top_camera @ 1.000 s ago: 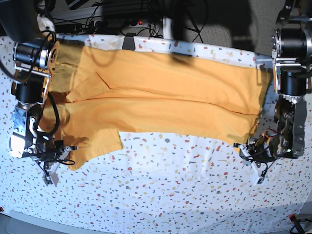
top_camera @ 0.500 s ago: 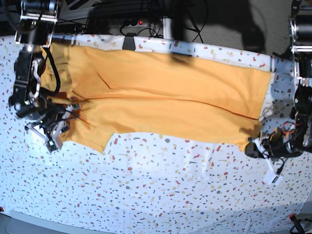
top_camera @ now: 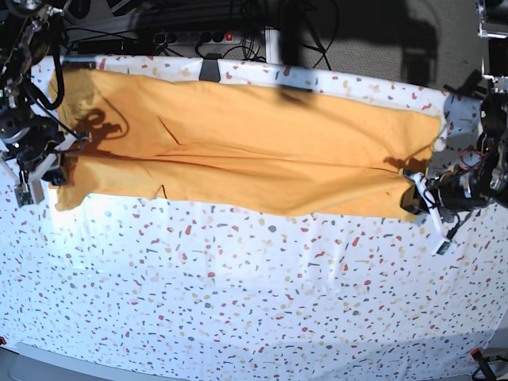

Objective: Fold the T-shirt properly
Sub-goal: 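Lift the held edge and fold it over the shirt with both grippers, then release the fold and regrasp the shirt strip with both grippers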

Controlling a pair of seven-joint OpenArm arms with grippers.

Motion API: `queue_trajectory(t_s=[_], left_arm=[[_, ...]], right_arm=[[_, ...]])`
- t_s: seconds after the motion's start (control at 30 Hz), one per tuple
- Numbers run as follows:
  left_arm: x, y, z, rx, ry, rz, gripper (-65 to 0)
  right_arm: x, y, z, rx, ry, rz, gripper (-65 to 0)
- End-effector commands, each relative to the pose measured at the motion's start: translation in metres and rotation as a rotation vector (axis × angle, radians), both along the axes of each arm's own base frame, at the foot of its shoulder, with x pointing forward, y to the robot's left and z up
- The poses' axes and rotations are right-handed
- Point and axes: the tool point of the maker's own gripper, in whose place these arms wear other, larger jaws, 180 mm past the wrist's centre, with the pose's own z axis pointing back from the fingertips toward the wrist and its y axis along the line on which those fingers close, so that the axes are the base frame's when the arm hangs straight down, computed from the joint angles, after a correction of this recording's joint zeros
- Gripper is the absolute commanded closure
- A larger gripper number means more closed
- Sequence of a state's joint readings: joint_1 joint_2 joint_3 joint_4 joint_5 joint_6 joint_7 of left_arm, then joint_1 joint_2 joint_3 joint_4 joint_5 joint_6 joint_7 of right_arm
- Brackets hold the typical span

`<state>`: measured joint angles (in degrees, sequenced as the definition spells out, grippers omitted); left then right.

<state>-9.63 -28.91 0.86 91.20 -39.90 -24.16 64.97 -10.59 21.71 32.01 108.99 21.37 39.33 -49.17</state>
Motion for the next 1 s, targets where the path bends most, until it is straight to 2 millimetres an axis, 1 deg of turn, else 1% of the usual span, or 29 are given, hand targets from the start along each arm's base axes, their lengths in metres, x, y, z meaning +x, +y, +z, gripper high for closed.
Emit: queue_trajectory(t_s=[0.0,0.23,0.4,0.63,0.7,0.8,0.87,0.97], left_arm=[[0.007,0.004,0.013,0.002,-0.042,0.000,0.0],[-0.003,0.018,-0.002,0.083,-0.010,0.012,0.0],[-0.003,0.020,-0.003,0.090,-0.009,0.013,0.0],[-0.008,0.023,-0.007,0.111,0.025,0.010,0.0],[-0.008,0.029,-0.009,0.146,0.024,0.016,0.0],[-0.007,0.040,-0.011,0.218,0.022,0.027,0.0],[-0.007,0.043,-0.012,0.230,0.022,0.031,0.0],[-0.010,0.042,-0.014,0.227,0.029,0.031,0.0]], right_arm=[[0.003,-0.002,0.013,-0.021,-0.038,0.013,0.0],[-0.023,0.002,-0.014,-0.003,0.047,0.007,0.0],[-0.037,0.007,-0.029,0.021,0.091,-0.003,0.0],[-0.047,0.006,-0.039,0.016,0.153,-0.018,0.0],[-0.049,0.004,-0.041,0.006,0.168,-0.023,0.0],[-0.053,-0.004,-0.044,-0.040,0.195,-0.040,0.0],[-0.054,-0.008,-0.045,-0.060,0.206,-0.048,0.0],[-0.054,-0.007,-0.045,-0.059,0.206,-0.048,0.0]])
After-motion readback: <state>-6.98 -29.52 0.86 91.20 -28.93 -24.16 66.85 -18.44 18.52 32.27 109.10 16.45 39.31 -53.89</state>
